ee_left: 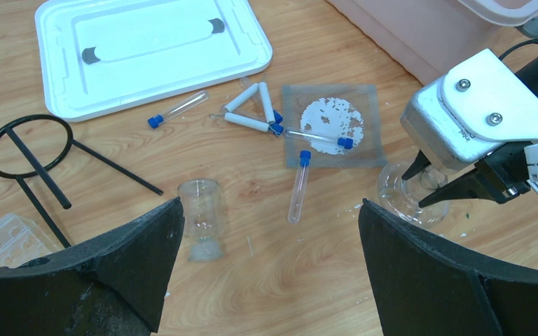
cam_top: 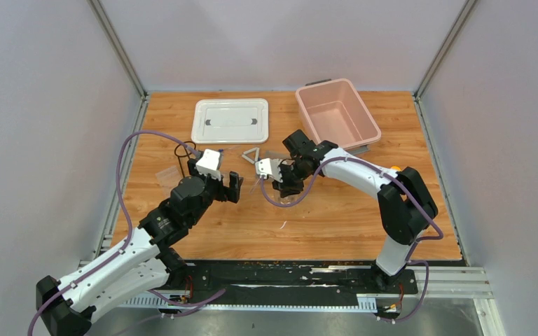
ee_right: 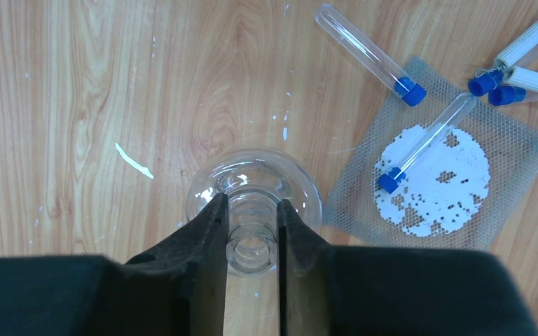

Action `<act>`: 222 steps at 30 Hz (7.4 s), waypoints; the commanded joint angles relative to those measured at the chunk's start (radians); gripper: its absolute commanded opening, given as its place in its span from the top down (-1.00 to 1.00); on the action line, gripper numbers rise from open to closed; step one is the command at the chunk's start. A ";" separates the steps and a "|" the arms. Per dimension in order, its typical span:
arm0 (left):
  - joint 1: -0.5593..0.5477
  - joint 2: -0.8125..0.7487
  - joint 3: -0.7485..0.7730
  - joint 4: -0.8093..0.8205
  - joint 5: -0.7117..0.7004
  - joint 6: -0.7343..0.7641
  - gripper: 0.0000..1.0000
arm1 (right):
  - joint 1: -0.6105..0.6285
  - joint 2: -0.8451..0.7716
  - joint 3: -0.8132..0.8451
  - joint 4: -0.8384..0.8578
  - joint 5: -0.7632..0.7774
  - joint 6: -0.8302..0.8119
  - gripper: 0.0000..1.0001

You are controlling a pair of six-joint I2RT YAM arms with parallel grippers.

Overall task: Organize the chemistry lab equipment
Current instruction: Pick up the chemistry item at the center of the board, then place the chemistry item in the storage box, then pick up the chemistry item at the center of the board.

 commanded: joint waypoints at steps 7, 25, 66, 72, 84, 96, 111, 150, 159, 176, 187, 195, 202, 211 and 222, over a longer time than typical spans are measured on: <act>0.003 -0.026 -0.004 0.028 0.014 -0.012 -1.00 | 0.001 -0.059 0.063 -0.066 -0.017 0.015 1.00; 0.003 -0.021 -0.002 0.028 0.013 -0.010 -1.00 | -0.098 -0.110 0.262 -0.180 -0.149 0.116 1.00; 0.004 0.055 0.007 0.046 0.017 0.005 -1.00 | -0.550 0.651 1.081 0.047 0.345 0.419 0.97; 0.004 0.056 0.006 0.046 0.014 0.001 -1.00 | -0.551 0.682 1.085 0.056 0.351 0.420 0.82; 0.005 0.057 0.003 0.049 0.040 -0.017 -1.00 | -0.566 0.619 1.076 0.038 0.296 0.456 -0.03; 0.005 0.076 -0.026 0.110 0.115 -0.070 -1.00 | -0.573 0.295 0.863 -0.001 0.110 0.461 -0.38; 0.005 0.196 -0.049 0.244 0.254 -0.173 -1.00 | -0.576 -0.319 0.279 -0.040 -0.319 0.388 -0.45; 0.070 0.684 0.260 -0.048 -0.197 0.000 -0.99 | -0.553 -0.548 -0.228 0.222 -0.676 0.412 -0.58; 0.163 0.732 0.251 -0.013 -0.085 -0.013 -0.99 | -0.551 -0.536 -0.231 0.222 -0.675 0.411 -0.58; 0.257 0.879 0.311 -0.104 0.005 -0.100 -0.83 | -0.551 -0.531 -0.235 0.223 -0.680 0.413 -0.58; 0.284 0.904 0.302 -0.095 0.068 -0.120 -0.44 | -0.551 -0.530 -0.233 0.222 -0.682 0.412 -0.58; 0.293 0.885 0.298 -0.101 0.097 -0.132 0.37 | -0.551 -0.532 -0.231 0.217 -0.698 0.416 -0.58; 0.294 0.712 0.232 -0.015 0.330 -0.170 0.67 | -0.550 -0.521 -0.239 0.215 -0.703 0.403 -0.57; 0.291 0.517 -0.037 0.736 0.780 -0.573 0.87 | -0.469 -0.543 -0.301 0.211 -0.682 0.229 -0.56; 0.145 0.672 -0.065 1.207 0.423 -1.156 1.00 | -0.237 -0.594 -0.440 0.699 -0.196 0.557 -0.54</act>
